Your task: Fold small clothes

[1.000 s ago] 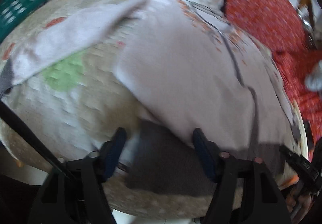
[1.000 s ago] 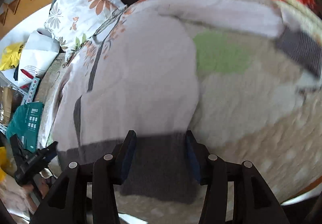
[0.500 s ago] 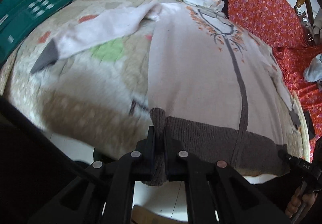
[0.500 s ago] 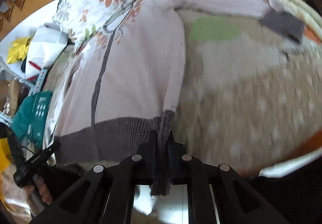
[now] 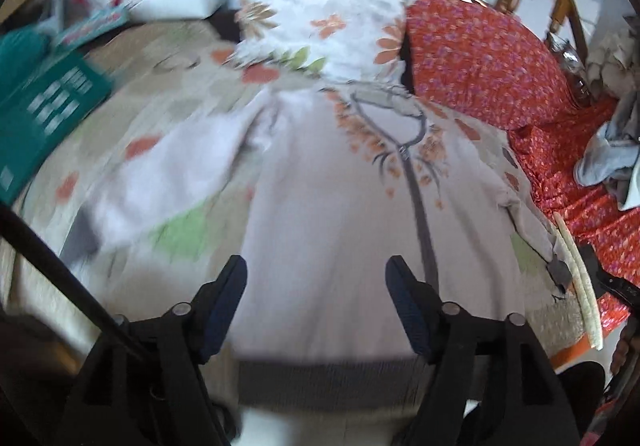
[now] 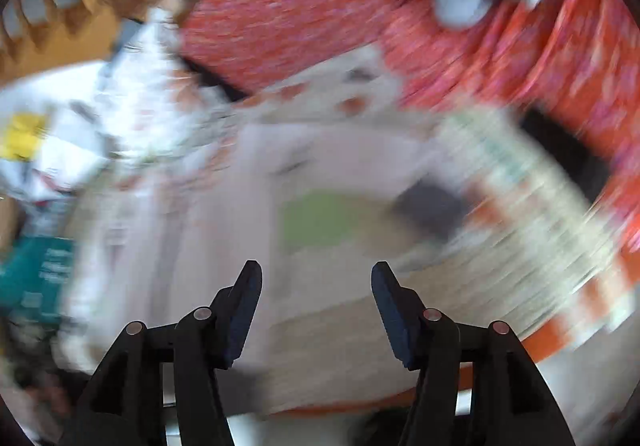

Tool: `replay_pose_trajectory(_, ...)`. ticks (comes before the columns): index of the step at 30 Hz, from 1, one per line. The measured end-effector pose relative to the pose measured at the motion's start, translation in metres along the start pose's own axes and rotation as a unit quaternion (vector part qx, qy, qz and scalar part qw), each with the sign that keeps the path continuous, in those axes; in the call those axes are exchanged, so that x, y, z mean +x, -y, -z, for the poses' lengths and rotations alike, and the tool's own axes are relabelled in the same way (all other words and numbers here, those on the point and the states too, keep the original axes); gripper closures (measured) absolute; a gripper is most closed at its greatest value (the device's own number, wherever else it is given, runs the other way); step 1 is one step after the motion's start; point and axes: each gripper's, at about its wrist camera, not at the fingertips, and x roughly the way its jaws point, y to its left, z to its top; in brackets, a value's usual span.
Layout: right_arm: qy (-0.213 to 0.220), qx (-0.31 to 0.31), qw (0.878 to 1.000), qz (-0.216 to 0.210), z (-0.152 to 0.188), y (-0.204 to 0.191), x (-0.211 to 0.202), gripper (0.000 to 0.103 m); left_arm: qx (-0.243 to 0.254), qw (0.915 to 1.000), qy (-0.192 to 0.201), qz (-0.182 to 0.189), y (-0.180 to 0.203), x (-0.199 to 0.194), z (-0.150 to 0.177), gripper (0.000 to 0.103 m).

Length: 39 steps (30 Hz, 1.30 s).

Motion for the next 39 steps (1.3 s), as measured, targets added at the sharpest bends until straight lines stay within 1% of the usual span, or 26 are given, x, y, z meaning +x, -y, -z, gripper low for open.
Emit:
replay_pose_trajectory(1, -0.015, -0.015, 0.999, 0.024, -0.007, 0.005, 0.013, 0.041, 0.008, 1.0, 0.0, -0.003, 0.002, 0.01, -0.009, 0.03)
replay_pose_trajectory(2, -0.026, -0.026, 0.999, 0.036, -0.011, 0.007, 0.024, 0.041, 0.018, 0.9998, -0.001, -0.008, 0.005, 0.023, -0.018, 0.03)
replay_pose_trajectory(4, -0.041, -0.064, 0.996, 0.05, -0.012, 0.008, 0.049, 0.041, 0.03, 0.9994, -0.001, -0.018, 0.007, 0.041, -0.027, 0.03)
replay_pose_trajectory(5, -0.05, -0.084, 0.994, 0.057, -0.011, 0.007, 0.06, 0.041, 0.039, 0.9987, -0.003, -0.032, 0.006, 0.053, -0.03, 0.03)
replay_pose_trajectory(6, -0.064, -0.112, 0.989, 0.07, -0.007, 0.001, 0.077, 0.042, 0.044, 0.9981, -0.003, -0.043, 0.005, 0.06, -0.029, 0.03)
replay_pose_trajectory(7, -0.072, -0.13, 0.986, 0.072, -0.006, 0.009, 0.087, 0.042, 0.048, 0.9975, -0.003, -0.051, 0.002, 0.066, -0.026, 0.03)
replay_pose_trajectory(8, -0.079, -0.15, 0.982, 0.079, -0.003, 0.005, 0.097, 0.042, 0.051, 0.997, -0.006, -0.058, -0.002, 0.074, -0.022, 0.03)
replay_pose_trajectory(10, -0.086, -0.189, 0.972, 0.108, -0.001, 0.0, 0.12, 0.042, 0.05, 0.9959, -0.023, -0.072, -0.011, 0.086, -0.015, 0.03)
replay_pose_trajectory(12, -0.091, -0.214, 0.962, 0.145, 0.002, 0.002, 0.142, 0.045, 0.037, 0.9953, -0.045, -0.077, -0.019, 0.096, -0.013, 0.03)
replay_pose_trajectory(13, -0.084, -0.214, 0.962, 0.145, 0.0, 0.007, 0.144, 0.045, 0.029, 0.9958, -0.048, -0.073, -0.021, 0.098, -0.012, 0.03)
replay_pose_trajectory(14, -0.082, -0.203, 0.966, 0.14, -0.005, 0.011, 0.144, 0.058, 0.021, 0.9964, -0.047, -0.067, -0.023, 0.099, -0.013, 0.03)
replay_pose_trajectory(15, -0.089, -0.183, 0.97, 0.134, -0.011, 0.017, 0.144, 0.093, 0.019, 0.9966, -0.045, -0.067, -0.024, 0.098, -0.012, 0.03)
replay_pose_trajectory(16, -0.091, -0.17, 0.972, 0.135, -0.015, 0.02, 0.14, 0.099, 0.017, 0.9966, -0.043, -0.068, -0.025, 0.098, -0.013, 0.03)
replay_pose_trajectory(18, -0.075, -0.138, 0.979, 0.13, -0.027, 0.034, 0.127, 0.1, 0.011, 0.9969, -0.04, -0.066, -0.026, 0.097, -0.013, 0.03)
replay_pose_trajectory(20, -0.044, -0.073, 0.99, 0.115, -0.043, 0.059, 0.105, 0.1, 0.002, 0.9974, -0.042, -0.058, -0.028, 0.097, -0.014, 0.03)
replay_pose_trajectory(22, -0.008, -0.002, 0.994, 0.108, -0.06, 0.089, 0.082, 0.1, -0.011, 0.9975, -0.046, -0.052, -0.032, 0.098, -0.017, 0.03)
replay_pose_trajectory(24, 0.018, 0.059, 0.991, 0.116, -0.076, 0.118, 0.065, 0.1, -0.032, 0.997, -0.05, -0.049, -0.038, 0.095, -0.025, 0.03)
replay_pose_trajectory(26, 0.045, 0.124, 0.981, 0.141, -0.095, 0.149, 0.048, 0.1, -0.056, 0.9963, -0.044, -0.048, -0.049, 0.086, -0.039, 0.03)
replay_pose_trajectory(28, 0.062, 0.164, 0.972, 0.155, -0.11, 0.163, 0.037, 0.1, -0.078, 0.9952, -0.033, -0.049, -0.062, 0.075, -0.053, 0.03)
replay_pose_trajectory(29, 0.072, 0.176, 0.969, 0.159, -0.118, 0.164, 0.031, 0.1, -0.089, 0.9945, -0.026, -0.049, -0.069, 0.07, -0.061, 0.03)
replay_pose_trajectory(30, 0.077, 0.181, 0.968, 0.156, -0.125, 0.159, 0.027, 0.1, -0.094, 0.9941, -0.02, -0.05, -0.075, 0.066, -0.068, 0.03)
replay_pose_trajectory(32, 0.083, 0.18, 0.972, 0.123, -0.137, 0.136, 0.023, 0.1, -0.099, 0.9931, 0.0, -0.062, -0.088, 0.057, -0.083, 0.03)
replay_pose_trajectory(35, 0.079, 0.146, 0.985, 0.057, -0.157, 0.078, 0.033, 0.1, -0.106, 0.9905, 0.032, -0.082, -0.103, 0.045, -0.095, 0.029)
replay_pose_trajectory(36, 0.072, 0.127, 0.989, 0.02, -0.164, 0.045, 0.041, 0.1, -0.112, 0.989, 0.044, -0.087, -0.11, 0.042, -0.096, 0.029)
replay_pose_trajectory(37, 0.066, 0.115, 0.991, -0.006, -0.168, 0.021, 0.048, 0.1, -0.119, 0.9871, 0.054, -0.091, -0.116, 0.039, -0.096, 0.029)
replay_pose_trajectory(39, 0.046, 0.092, 0.993, -0.064, -0.172, -0.04, 0.067, 0.1, -0.134, 0.9832, 0.068, -0.103, -0.131, 0.038, -0.093, 0.028)
